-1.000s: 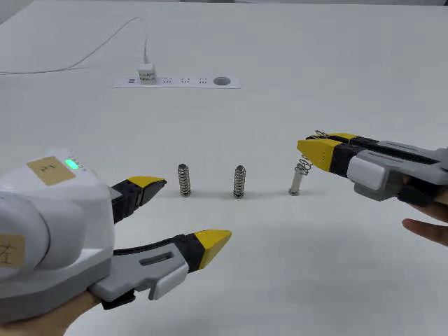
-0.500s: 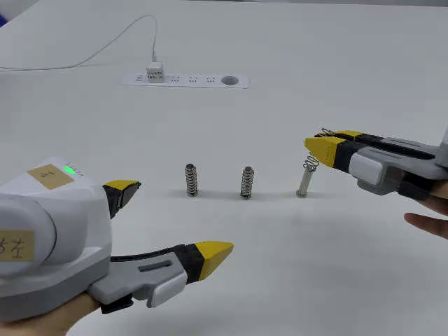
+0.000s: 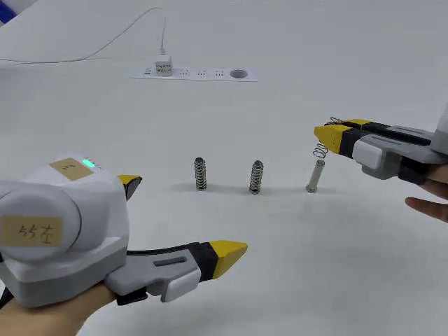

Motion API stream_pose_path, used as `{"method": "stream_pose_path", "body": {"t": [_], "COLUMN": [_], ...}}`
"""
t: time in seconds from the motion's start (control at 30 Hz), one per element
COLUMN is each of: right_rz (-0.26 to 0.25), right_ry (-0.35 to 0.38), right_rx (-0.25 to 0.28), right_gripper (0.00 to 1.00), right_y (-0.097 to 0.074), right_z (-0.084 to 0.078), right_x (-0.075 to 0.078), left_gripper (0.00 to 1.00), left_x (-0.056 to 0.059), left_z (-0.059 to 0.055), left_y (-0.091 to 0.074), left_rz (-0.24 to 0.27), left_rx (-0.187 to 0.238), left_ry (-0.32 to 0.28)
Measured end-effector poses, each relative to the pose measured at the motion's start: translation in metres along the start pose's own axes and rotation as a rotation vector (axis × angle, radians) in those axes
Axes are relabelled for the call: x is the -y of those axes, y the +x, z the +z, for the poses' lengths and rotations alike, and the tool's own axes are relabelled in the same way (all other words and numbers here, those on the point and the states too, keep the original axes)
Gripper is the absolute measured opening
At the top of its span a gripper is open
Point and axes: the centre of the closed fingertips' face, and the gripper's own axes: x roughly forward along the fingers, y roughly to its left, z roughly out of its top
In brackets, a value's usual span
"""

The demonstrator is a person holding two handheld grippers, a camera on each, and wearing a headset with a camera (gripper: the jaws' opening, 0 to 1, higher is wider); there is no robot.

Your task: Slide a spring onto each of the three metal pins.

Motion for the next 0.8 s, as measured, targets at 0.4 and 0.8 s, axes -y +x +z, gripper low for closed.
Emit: {"method": "stream_pose_path", "body": {"t": [0.4, 0.8], "right_rz": [-0.045, -0.072], "right_ry": [-0.009, -0.026], "right_rx": [-0.008, -0.029], "right_gripper": [0.12, 0.12], "right_y": [0.005, 0.012], "right_z": [-0.006, -0.020], "right_x": [0.018, 0.025], "left_gripper": [1.00, 1.00], "left_x": [0.002, 0.005], "left_z": [0.002, 0.004], "left_y": [0.000, 0.000], "left_rz": [-0.005, -0.022], "left_rx": [0.006, 0.017], "left_ry": [0.005, -0.003]}}
